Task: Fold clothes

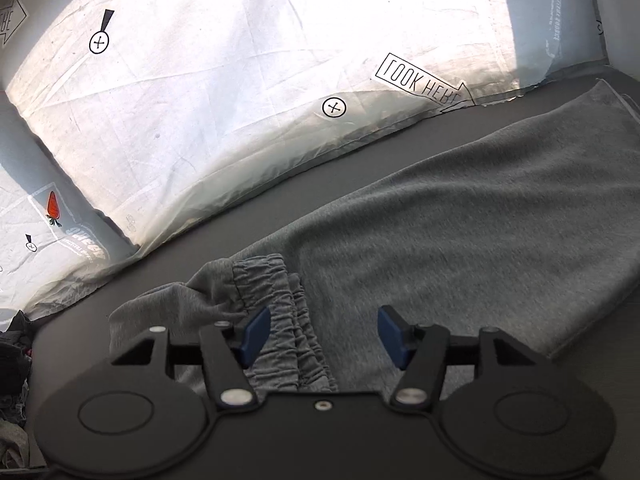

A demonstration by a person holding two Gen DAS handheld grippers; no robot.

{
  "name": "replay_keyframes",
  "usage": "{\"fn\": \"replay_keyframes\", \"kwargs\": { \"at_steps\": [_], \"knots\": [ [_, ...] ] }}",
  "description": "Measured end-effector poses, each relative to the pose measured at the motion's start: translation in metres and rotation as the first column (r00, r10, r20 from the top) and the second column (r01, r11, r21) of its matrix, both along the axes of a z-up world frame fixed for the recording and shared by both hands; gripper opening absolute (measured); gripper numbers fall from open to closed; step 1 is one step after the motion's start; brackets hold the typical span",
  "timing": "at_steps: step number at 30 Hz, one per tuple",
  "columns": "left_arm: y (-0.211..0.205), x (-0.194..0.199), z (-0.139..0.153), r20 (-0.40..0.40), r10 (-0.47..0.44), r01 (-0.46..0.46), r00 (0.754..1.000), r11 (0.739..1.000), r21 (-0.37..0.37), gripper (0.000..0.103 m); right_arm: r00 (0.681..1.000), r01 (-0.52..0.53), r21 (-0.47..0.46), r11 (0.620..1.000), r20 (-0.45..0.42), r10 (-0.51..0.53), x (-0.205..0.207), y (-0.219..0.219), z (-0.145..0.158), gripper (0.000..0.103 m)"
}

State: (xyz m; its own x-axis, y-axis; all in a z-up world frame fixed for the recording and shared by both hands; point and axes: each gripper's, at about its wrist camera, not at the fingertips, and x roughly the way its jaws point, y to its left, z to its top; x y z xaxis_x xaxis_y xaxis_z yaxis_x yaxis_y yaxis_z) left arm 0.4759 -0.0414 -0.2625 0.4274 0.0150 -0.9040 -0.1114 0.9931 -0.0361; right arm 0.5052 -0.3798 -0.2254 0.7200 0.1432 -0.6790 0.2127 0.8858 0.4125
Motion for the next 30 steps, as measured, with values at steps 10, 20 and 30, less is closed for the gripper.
{"fn": "replay_keyframes", "kwargs": {
  "at_steps": [10,20,30],
  "knots": [
    [-0.030,-0.075,0.029,0.096,-0.061,0.067,0.994,0.996,-0.063,0.095,0.987,0.158,0.011,0.987,0.014,-0.158,-0.131,-0.045,0.021,0.096],
    [-0.094,-0.098,0.043,0.133,-0.045,0.059,0.990,0.992,-0.108,0.095,0.981,0.195,-0.043,0.980,0.000,-0.195,-0.162,-0.128,0.027,0.102],
    [-0.139,-0.054,0.037,0.136,0.002,0.003,0.991,0.999,-0.037,0.095,0.941,0.338,-0.097,0.936,0.024,-0.337,-0.115,-0.247,-0.005,0.102]
  ]
}}
